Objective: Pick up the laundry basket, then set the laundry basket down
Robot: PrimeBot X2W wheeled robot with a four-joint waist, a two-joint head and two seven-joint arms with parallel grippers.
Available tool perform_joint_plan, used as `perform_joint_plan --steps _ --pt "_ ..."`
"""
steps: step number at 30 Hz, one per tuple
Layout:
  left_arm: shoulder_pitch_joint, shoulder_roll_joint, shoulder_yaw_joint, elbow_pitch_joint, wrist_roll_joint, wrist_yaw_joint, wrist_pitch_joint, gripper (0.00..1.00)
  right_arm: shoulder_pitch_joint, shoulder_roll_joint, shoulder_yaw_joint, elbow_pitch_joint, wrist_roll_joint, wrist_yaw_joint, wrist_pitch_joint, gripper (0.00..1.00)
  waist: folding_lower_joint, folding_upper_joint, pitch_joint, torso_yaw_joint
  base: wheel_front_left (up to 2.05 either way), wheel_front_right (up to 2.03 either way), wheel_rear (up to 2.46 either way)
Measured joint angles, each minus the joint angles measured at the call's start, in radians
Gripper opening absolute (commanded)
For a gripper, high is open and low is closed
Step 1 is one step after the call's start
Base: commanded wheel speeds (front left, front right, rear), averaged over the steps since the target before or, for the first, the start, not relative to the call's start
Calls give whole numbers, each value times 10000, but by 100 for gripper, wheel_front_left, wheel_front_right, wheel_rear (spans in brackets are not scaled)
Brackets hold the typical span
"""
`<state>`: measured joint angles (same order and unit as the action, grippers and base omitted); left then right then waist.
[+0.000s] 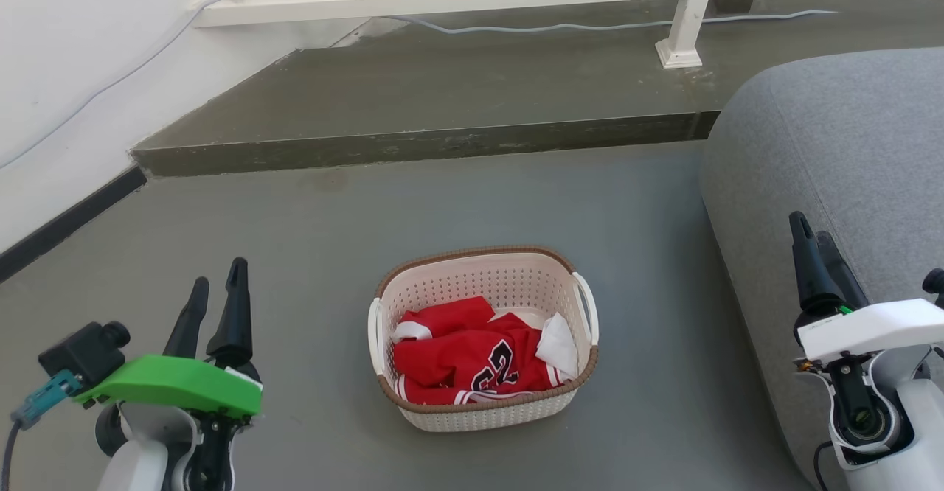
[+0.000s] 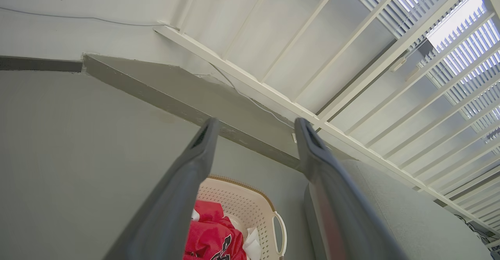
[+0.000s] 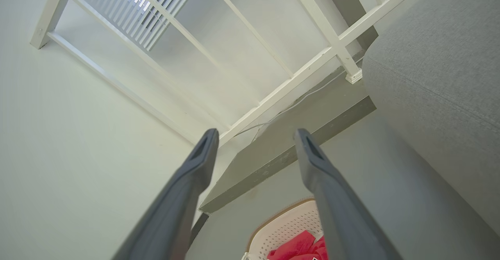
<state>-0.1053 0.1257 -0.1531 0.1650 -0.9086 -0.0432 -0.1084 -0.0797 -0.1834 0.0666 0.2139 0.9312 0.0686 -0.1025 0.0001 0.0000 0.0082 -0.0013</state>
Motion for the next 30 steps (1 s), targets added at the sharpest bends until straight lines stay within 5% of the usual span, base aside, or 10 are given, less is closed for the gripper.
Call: perform_joint_plan --steps 30 --pt "-171 -173 -715 -504 3893 790 -826 100 -120 -58 926 -142 -4075 -533 -834 100 0 0 16 -7 0 0 0"
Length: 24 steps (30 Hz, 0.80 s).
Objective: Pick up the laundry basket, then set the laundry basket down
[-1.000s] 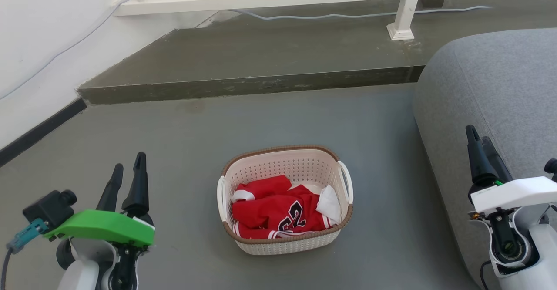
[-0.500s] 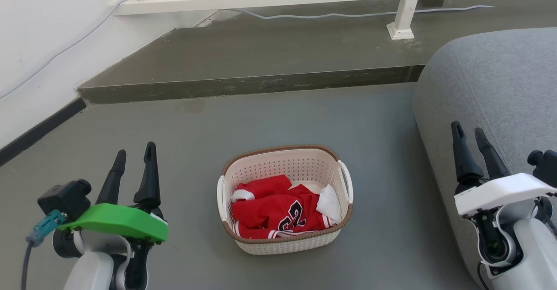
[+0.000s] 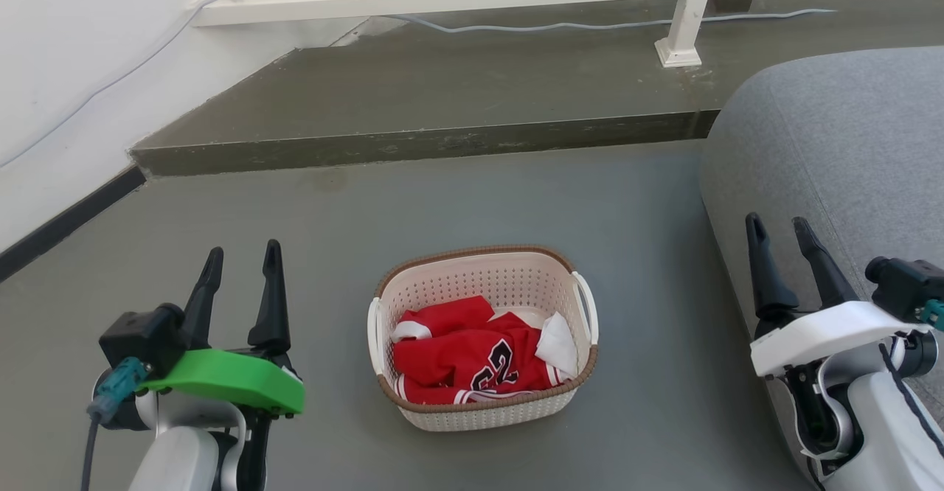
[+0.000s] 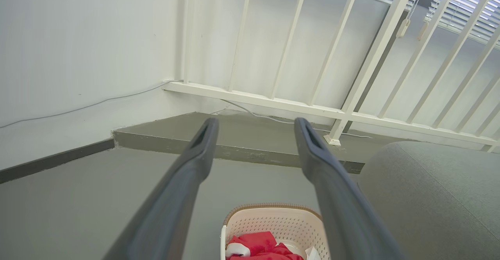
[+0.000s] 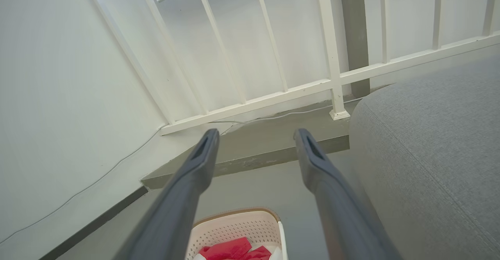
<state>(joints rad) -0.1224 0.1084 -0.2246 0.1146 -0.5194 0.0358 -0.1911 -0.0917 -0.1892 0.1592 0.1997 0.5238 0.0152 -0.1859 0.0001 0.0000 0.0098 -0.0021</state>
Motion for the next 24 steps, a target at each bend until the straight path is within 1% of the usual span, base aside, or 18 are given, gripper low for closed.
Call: perform_joint_plan --steps 3,9,11,14,24 --pt "5 -19 -46 27 301 13 -96 100 0 4 84 23 -405 -8 -86 100 0 0 -5 -2 0 0 0" --pt "20 -58 -84 86 926 190 -244 100 1 6 153 121 -1074 -12 -263 100 0 0 -17 -10 0 0 0" --pt "26 -73 -88 86 1151 219 -311 100 1 8 173 146 -1271 -82 -341 100 0 0 -20 -13 0 0 0" --pt "34 -105 -125 119 1375 278 -405 100 1 8 180 182 -1651 -84 -431 100 0 0 -26 -9 0 0 0" --pt "60 -226 -339 414 2080 399 -608 100 4 29 238 357 -2412 -96 -644 100 0 0 -56 24 0 0 0"
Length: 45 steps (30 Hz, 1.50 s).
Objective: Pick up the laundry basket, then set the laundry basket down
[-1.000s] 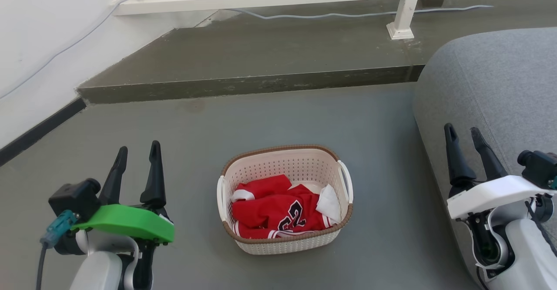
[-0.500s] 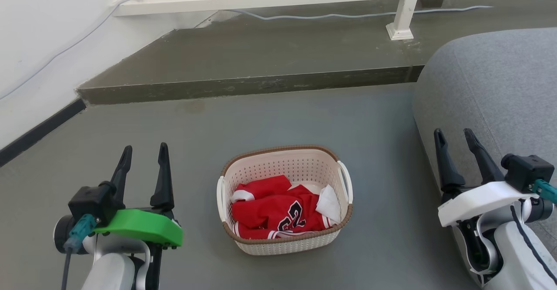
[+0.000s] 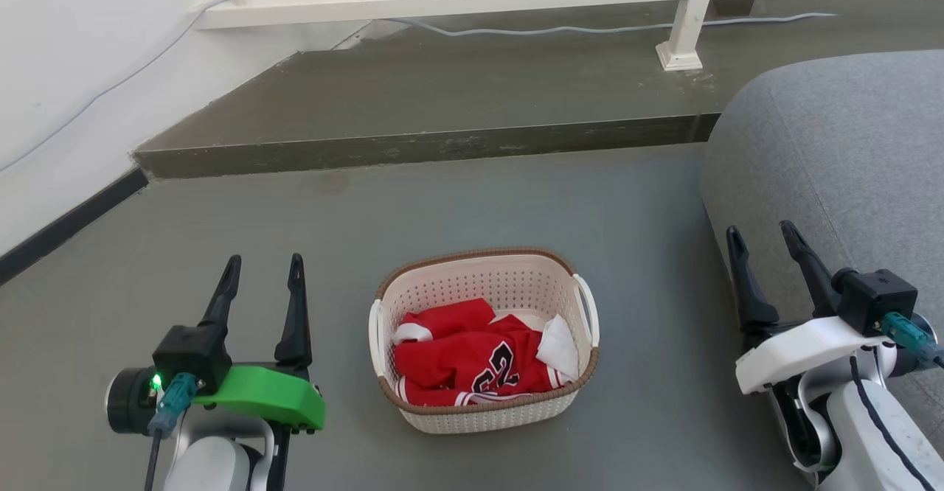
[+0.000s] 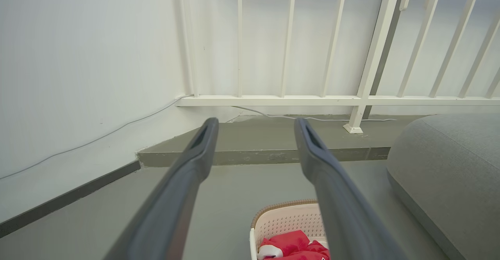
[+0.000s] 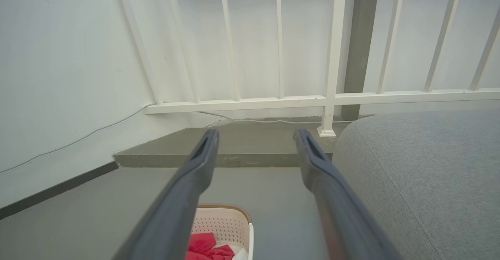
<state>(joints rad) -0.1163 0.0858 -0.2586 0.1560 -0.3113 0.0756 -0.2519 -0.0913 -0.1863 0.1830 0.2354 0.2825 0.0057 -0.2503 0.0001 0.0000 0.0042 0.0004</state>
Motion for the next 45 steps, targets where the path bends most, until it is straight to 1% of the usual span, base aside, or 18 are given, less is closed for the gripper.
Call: perform_joint_plan --steps 10,17,34,37,45 --pt "71 -13 4 426 -12 6 6 100 26 127 -73 309 0 29 0 100 0 0 -48 9 0 0 0" --pt "91 -27 15 669 -38 10 142 100 41 142 -127 493 -8 115 0 100 -1 0 -76 15 0 0 0" --pt "88 -63 65 863 -113 52 146 100 40 242 -247 558 -115 207 0 100 0 0 -100 16 0 0 0" --pt "88 -65 77 894 -113 54 144 100 40 249 -270 587 -186 290 0 100 -1 0 -99 16 0 0 0" --pt "86 -71 77 936 -113 56 136 100 39 268 -328 646 -284 301 0 100 0 0 -73 23 0 0 0"
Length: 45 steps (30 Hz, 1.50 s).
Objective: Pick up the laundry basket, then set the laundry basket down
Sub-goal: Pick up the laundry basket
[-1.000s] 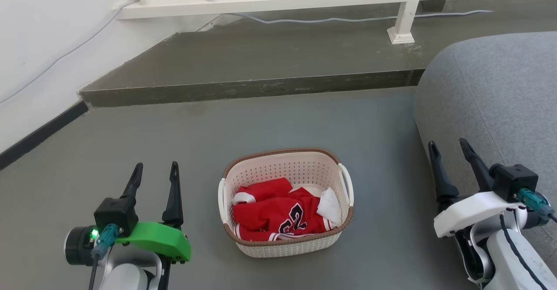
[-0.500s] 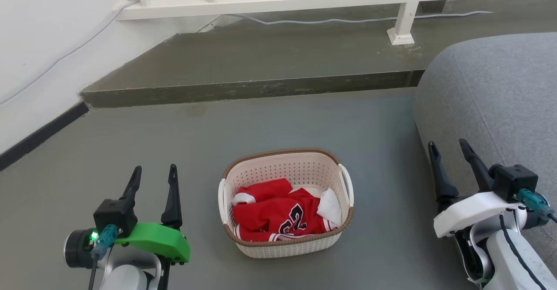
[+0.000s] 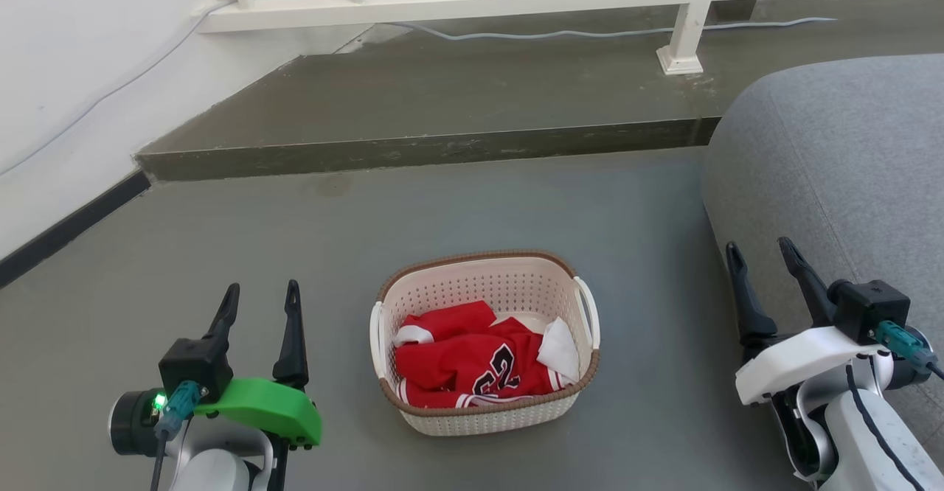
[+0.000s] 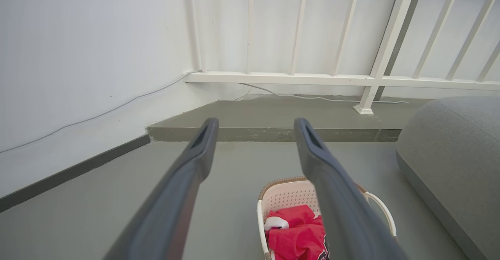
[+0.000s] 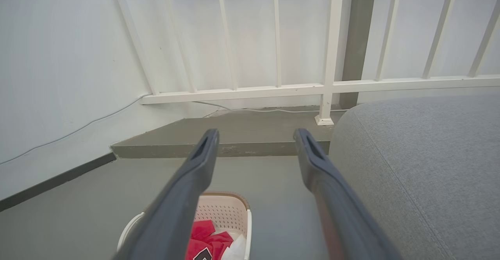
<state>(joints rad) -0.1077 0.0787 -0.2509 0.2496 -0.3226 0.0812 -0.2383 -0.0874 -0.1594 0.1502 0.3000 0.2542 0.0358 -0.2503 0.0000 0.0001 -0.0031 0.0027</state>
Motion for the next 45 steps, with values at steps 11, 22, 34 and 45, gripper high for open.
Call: perform_joint_plan --steps 11,22,34,45 --pt "-49 -33 -82 -186 2 31 -2 100 -29 12 -61 -63 -17 84 0 100 0 0 335 27 0 0 0" --pt "-581 -100 -148 -560 4 71 -4 100 -546 -73 -65 -368 -104 261 -2 100 0 0 1376 70 0 0 0" --pt "-1213 -219 -151 -694 4 75 -4 100 -1215 -267 -161 -460 -121 357 -2 100 0 0 2720 87 0 0 0" --pt "-2097 -263 -130 -755 4 115 -15 100 -2131 -332 -259 -497 -119 449 -13 100 0 0 4119 77 0 0 0"
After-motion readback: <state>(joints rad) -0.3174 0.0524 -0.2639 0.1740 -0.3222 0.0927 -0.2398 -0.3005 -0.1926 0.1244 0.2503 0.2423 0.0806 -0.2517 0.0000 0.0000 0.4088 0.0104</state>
